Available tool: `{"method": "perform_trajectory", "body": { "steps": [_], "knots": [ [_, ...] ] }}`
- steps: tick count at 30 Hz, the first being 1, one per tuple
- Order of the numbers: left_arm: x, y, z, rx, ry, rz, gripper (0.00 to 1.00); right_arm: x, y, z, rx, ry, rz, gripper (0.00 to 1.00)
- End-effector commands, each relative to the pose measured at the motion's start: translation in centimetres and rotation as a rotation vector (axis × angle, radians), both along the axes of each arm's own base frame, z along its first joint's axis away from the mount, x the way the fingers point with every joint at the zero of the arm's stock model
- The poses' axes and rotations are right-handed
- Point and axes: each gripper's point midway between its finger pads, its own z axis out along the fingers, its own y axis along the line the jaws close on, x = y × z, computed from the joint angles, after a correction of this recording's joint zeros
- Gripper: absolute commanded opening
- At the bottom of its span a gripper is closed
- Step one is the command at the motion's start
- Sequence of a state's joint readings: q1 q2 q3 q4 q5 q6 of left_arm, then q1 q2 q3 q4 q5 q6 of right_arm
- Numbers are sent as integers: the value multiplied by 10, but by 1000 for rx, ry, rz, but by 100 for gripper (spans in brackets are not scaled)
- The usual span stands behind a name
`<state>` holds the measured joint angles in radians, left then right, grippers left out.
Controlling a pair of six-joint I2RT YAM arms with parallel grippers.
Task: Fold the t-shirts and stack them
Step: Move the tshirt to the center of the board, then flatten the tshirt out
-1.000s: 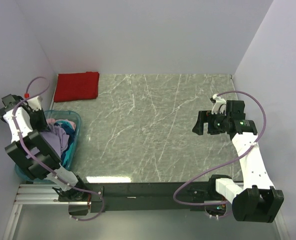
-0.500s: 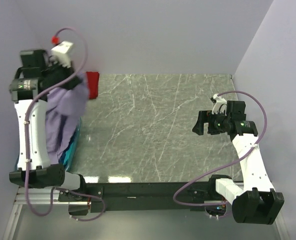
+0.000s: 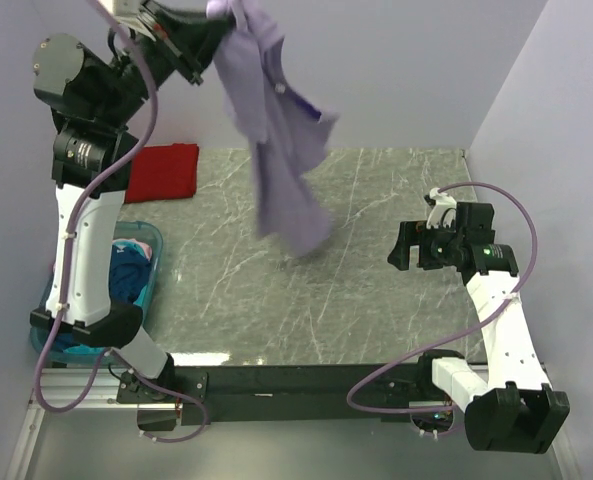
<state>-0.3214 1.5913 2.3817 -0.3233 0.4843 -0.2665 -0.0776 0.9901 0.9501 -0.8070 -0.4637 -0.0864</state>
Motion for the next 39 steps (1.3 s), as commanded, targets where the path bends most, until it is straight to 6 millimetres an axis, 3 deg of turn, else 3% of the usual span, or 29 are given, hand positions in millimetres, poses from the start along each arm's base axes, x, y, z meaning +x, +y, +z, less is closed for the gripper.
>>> {"method": "perform_trajectory", "body": {
  "steps": [1,3,6,7,8,9,10,12,13,15,16,17,19,20,22,24,28,30,33,34,36,37,39],
  "knots": [
    [-43,7,85,-213,-275,-77,1,10,-7,21,-24,-87,-34,99],
    [-35,1,78,-206,-274,-81,1,11,-11,25,-40,-106,-51,99],
    [-15,-13,44,-166,-185,-109,1,8,-13,27,-51,-114,-46,99],
    [-7,-18,22,-147,-122,-119,1,8,-15,29,-59,-124,-50,99],
    [-5,-22,9,-137,-86,-137,1,7,-17,32,-66,-138,-57,99],
    [-20,-19,4,-122,-86,-153,0,6,-19,35,-80,-151,-61,99],
    [-2,-26,-38,-84,14,-148,0,5,-20,36,-86,-160,-62,99],
    [-1,-23,-83,-21,93,-130,0,3,-22,42,-102,-197,-66,99],
    [-4,-18,-124,21,175,-123,0,2,-23,45,-108,-213,-63,99],
    [3,3,-179,106,291,-45,17,-1,-24,47,-128,-234,-46,99],
    [-2,13,-229,171,427,-31,28,-1,-25,47,-140,-234,-41,99],
    [5,39,-253,211,474,28,52,-1,-26,43,-148,-217,-33,99],
    [-2,63,-299,238,599,-2,88,1,-27,39,-172,-201,-5,99],
    [1,96,-318,238,664,50,99,3,-28,31,-182,-166,14,99],
    [-1,119,-344,270,719,69,99,9,-29,26,-189,-134,33,99],
    [-10,122,-369,338,767,54,99,17,-32,10,-195,-54,45,99],
    [-20,119,-421,445,850,-38,99,36,-35,-4,-192,24,55,99],
    [-24,118,-440,497,890,-58,91,47,-36,-17,-181,74,56,97],
    [-15,116,-474,552,962,-33,86,68,-38,-31,-164,132,40,93],
    [-16,115,-485,557,986,-30,86,76,-38,-30,-159,132,34,93],
    [-13,110,-503,600,1027,-1,87,89,-37,-47,-135,192,24,90],
    [-14,97,-511,626,1023,-21,88,99,-37,-45,-124,190,21,89],
    [-12,91,-523,666,1037,-2,90,110,-36,-62,-102,245,11,86]
  ]
}}
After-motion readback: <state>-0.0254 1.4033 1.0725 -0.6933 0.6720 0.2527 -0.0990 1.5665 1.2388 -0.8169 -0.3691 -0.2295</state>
